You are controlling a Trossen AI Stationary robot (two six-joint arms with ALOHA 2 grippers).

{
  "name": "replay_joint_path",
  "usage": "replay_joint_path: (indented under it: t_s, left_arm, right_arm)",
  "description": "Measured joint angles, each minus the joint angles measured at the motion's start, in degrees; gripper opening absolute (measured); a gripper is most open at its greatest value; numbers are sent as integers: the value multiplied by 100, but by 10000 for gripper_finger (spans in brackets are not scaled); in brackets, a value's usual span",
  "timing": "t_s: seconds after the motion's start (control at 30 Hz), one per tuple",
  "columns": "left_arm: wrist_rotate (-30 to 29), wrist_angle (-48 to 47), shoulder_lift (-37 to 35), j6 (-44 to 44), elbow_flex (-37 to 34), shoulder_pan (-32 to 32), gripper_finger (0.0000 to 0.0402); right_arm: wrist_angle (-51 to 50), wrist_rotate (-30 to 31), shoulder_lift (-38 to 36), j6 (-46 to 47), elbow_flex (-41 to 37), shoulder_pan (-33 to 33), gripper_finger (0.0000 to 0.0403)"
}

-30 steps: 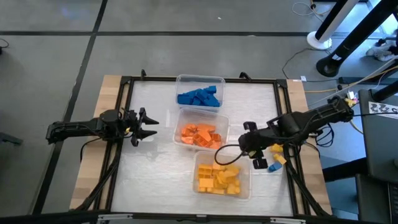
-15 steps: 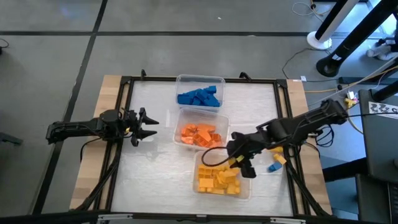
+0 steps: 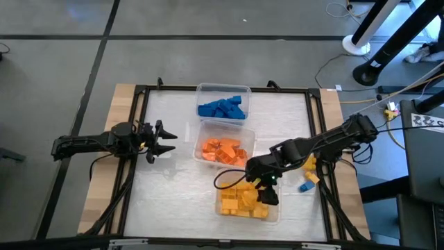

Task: Sort blocks
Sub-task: Put the yellow game piece into the bottom transparent bin

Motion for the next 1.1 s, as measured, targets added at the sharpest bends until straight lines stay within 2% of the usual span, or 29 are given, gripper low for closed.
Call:
replay_joint_path:
  t_s: [0.07, 0.17, 0.27, 0.43, 0.5, 0.6, 0.77, 1.1]
  left_arm:
    - [0, 2, -2, 1, 0, -1, 221]
    - [1, 2, -2, 0, 0, -1, 221]
    - [2, 2, -2, 0, 0, 0, 221]
    - [0, 2, -1, 1, 0, 0, 221]
    - [2, 2, 0, 0, 0, 0, 221]
    - [1, 2, -2, 2, 0, 0, 221]
    - [0, 2, -2, 0, 0, 0, 221]
    - [0, 0, -2, 2, 0, 0, 221]
  right_arm:
    - [-25, -256, -37, -104, 0, -21, 260]
    - [-269, -205, -216, -218, -2, 14, 261]
    - [-925, 279, -441, -291, -2, 99, 261]
    - [-2700, 1395, -657, -142, 0, 546, 261]
    - [-3248, 1625, -654, -43, -2, 796, 261]
    - [-3534, 1915, -654, 5, -2, 1129, 262]
    - [-3236, 2569, -641, 564, -111, 1429, 262]
    - [-1680, 2831, -350, 828, -601, 1410, 262]
